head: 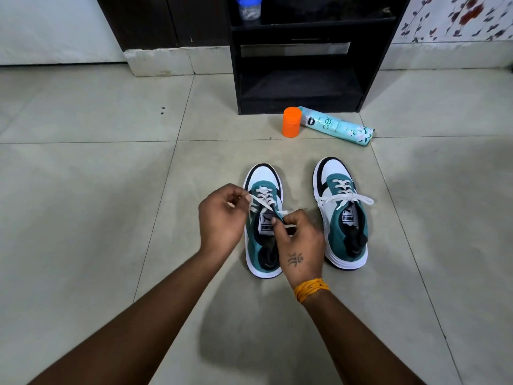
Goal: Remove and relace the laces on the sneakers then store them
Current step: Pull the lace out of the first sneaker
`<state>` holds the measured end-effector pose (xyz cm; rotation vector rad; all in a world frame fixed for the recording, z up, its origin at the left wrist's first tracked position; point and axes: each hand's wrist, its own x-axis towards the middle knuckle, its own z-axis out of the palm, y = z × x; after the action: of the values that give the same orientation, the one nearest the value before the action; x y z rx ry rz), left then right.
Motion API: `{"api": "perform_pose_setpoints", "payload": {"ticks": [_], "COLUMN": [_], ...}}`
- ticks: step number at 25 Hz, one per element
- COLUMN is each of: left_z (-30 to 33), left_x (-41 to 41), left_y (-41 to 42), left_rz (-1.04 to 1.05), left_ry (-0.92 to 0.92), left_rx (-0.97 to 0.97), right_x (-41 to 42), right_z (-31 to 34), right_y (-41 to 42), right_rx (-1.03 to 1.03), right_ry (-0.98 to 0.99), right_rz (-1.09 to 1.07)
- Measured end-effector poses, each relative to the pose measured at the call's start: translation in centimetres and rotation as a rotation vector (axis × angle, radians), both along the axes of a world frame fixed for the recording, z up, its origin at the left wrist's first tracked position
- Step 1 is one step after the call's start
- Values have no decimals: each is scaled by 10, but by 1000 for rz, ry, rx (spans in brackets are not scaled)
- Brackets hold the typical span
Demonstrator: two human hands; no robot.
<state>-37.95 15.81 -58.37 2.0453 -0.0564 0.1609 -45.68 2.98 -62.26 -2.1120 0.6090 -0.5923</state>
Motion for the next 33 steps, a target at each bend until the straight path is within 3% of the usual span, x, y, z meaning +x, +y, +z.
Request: {"api": "perform_pose_setpoints", "payload": {"ticks": [1,2,6,8,10,13,15,18,20,22,25,26,27,30,33], "left_z": [1,0,1,3,0,1,-1,-3,1,-4,-4,-4,-3,-4,-4], "left_x": [2,3,0,2,7,14,13,5,7,10,17,19,18,13,16], "left_y": [3,7,14,10,9,17,21,20,16,12,14,15,17,18,10], "left_rz": [82,103,-246,-402,-340,28,-5,-276,-396,-337,28,57,9,-320,-416], "left_ry": [108,119,-336,-423,-367,-17,18,-276,-408,-401,32,118,101,-287,-389], "left_rx": [-68,0,653,812,680,254,403,734,803,706,248,236,335,712,692], "right_x": [0,0,0,0,0,0,-1,-1,-1,-1,-2,-1,-1,-1,-1], "right_z": [0,0,2,1,0,0,0,0,-1,-1,0,1,1,1,1], "right_y": [1,2,2,2,1,1,3,3,2,2,2,2,2,2,2], "right_rx": [14,12,-31,-22,-2,17,2,-5,-8,-9,-14,-14,-17,-24,-30], "right_ry": [2,4,-1,3,1,-3,-1,-1,1,-5,-4,0,5,7,4], "right_rz": [-3,-5,-2,8,20,18,10,15,24,29,26,26,24,23,35]}}
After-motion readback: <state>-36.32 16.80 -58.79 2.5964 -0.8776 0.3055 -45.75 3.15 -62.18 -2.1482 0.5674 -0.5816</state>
